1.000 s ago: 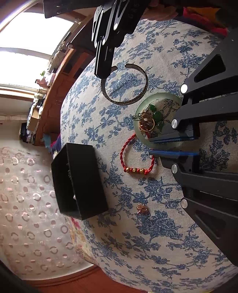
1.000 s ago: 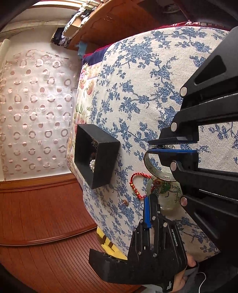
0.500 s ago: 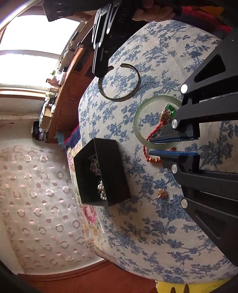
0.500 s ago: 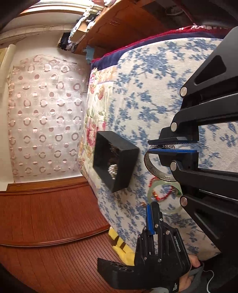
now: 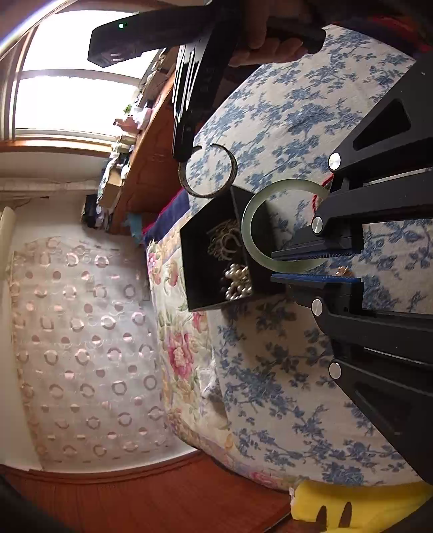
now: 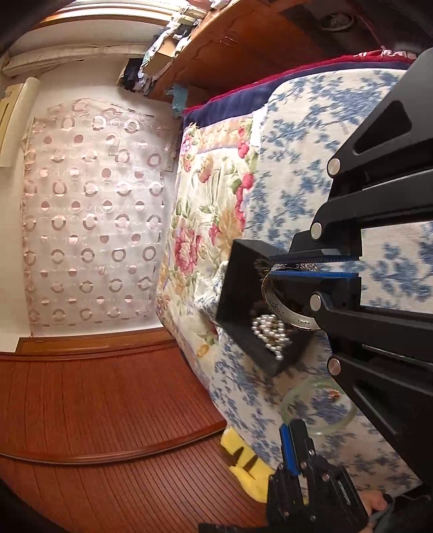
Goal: Organize jewelry
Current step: 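Lower the jade bangle into the box with the left tool while the right tool drops the metal bangle in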
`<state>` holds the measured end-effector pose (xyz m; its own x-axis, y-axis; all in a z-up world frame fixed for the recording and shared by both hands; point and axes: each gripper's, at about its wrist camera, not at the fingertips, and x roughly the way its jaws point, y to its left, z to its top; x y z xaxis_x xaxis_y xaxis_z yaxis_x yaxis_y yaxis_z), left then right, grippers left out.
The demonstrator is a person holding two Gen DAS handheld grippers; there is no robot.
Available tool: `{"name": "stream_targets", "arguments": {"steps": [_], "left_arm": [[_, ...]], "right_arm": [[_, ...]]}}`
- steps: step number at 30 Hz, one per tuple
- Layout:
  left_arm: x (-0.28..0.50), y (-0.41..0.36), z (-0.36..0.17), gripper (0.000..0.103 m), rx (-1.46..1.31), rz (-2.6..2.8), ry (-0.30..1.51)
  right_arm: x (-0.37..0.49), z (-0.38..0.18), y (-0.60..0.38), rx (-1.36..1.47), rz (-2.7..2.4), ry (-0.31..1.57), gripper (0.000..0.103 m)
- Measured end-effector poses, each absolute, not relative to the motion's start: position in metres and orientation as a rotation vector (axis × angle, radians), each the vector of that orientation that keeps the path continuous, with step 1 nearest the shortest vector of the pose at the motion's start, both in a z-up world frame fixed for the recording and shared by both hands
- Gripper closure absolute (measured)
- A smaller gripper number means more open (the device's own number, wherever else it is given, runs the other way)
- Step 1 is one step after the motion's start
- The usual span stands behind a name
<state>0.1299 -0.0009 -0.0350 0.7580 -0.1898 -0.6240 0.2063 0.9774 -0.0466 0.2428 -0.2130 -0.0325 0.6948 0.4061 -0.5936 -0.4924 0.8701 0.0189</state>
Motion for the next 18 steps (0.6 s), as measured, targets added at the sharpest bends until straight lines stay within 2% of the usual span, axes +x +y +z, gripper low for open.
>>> {"name": "stream_targets", "arguments": {"steps": [9, 18], "left_arm": [[0.15, 0.018, -0.027, 0.096, 0.007, -0.168, 0.658], [0.174, 0.027, -0.029, 0.096, -0.001, -0.138, 0.67]], "right_arm": [[0.287, -0.051, -0.177, -0.175, 0.484, 0.669, 0.098], [0.297, -0.07, -0.166, -0.185, 0.506, 0.735, 0.098]]}}
